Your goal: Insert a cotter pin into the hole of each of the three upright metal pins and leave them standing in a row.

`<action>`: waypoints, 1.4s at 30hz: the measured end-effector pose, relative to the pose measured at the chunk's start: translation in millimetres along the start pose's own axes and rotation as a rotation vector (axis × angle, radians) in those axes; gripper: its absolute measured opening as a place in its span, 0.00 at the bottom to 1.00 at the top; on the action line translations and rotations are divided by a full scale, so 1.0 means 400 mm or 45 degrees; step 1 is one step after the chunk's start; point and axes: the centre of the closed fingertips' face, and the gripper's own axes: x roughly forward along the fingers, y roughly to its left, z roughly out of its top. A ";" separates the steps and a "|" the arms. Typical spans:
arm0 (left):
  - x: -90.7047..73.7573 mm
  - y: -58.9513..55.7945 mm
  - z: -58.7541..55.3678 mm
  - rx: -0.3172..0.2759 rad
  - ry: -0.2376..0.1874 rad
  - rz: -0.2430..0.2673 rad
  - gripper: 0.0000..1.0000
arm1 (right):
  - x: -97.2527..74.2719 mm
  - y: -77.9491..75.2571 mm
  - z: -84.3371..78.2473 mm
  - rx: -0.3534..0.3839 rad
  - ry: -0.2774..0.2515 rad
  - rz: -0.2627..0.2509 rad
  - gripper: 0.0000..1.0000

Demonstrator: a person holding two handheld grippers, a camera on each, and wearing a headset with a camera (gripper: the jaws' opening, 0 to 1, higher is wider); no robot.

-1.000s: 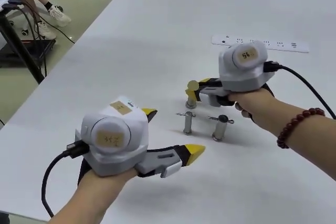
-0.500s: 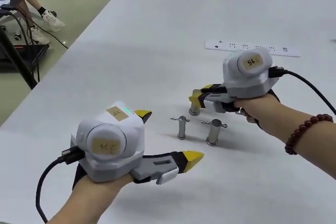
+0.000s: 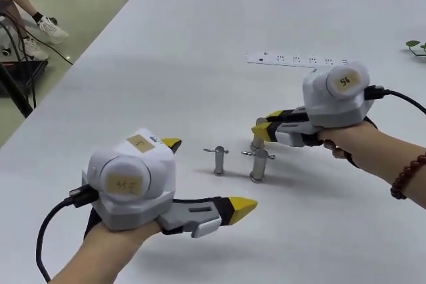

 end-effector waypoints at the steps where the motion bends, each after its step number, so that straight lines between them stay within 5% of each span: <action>1: 0.000 0.000 0.001 0.000 -0.001 -0.001 0.96 | -0.005 -0.001 -0.004 -0.001 0.001 -0.001 0.08; 23: -0.002 0.002 0.000 -0.011 0.009 0.006 0.99 | -0.126 -0.002 -0.078 0.025 0.028 -0.133 0.08; 42: -0.002 -0.001 0.000 -0.011 0.012 -0.004 0.99 | -0.169 0.098 -0.092 0.039 0.020 -0.189 0.08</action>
